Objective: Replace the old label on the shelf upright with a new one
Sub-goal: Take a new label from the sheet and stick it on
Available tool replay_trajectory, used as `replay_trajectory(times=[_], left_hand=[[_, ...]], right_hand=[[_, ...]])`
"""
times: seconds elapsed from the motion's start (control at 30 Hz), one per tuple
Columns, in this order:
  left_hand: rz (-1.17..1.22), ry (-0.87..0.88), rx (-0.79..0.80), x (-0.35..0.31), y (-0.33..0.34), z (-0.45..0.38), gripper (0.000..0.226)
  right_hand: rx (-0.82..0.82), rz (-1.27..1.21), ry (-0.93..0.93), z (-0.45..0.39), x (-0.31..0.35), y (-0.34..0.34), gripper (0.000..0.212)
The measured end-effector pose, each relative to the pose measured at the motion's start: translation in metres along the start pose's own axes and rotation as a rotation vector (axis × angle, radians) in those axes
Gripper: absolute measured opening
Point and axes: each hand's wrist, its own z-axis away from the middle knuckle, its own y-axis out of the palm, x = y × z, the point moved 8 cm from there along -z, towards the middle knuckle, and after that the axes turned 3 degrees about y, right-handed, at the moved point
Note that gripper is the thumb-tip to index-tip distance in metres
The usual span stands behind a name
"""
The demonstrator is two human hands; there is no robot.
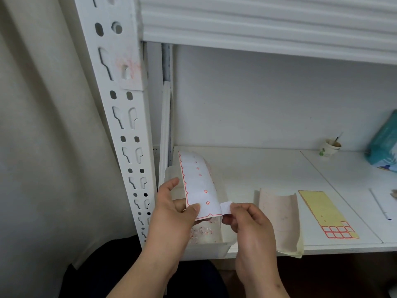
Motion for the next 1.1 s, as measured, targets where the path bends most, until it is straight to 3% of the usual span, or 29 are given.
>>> replay_trajectory(times=[0.13, 0.43, 0.53, 0.7, 0.8, 0.87, 1.1], left_hand=[[-0.045, 0.056, -0.054, -0.007, -0.002, 0.003, 0.067], [-0.090, -0.003, -0.068, 0.009, -0.004, -0.001, 0.042], [-0.072, -0.010, -0.051, 0.015, 0.000, -0.004, 0.045], [0.047, 0.021, 0.103, 0.009, 0.021, 0.002, 0.021], [0.172, -0.002, 0.153, 0.007, 0.027, 0.001, 0.042], [0.256, -0.050, 0.173, 0.008, 0.028, 0.001, 0.051], [0.371, -0.213, 0.175, 0.023, 0.027, -0.001, 0.054]], right_hand=[[0.024, -0.108, 0.073, -0.001, -0.003, -0.001, 0.023], [0.003, -0.242, 0.102, -0.004, -0.004, -0.008, 0.015], [-0.041, -0.007, -0.079, 0.003, 0.009, -0.007, 0.017], [-0.047, 0.490, -0.651, 0.027, 0.038, 0.015, 0.014], [-0.094, 0.656, -0.934, 0.038, 0.043, 0.021, 0.007], [-0.114, 0.684, -1.016, 0.042, 0.044, 0.022, 0.011], [-0.183, 0.744, -1.101, 0.044, 0.044, 0.020, 0.017]])
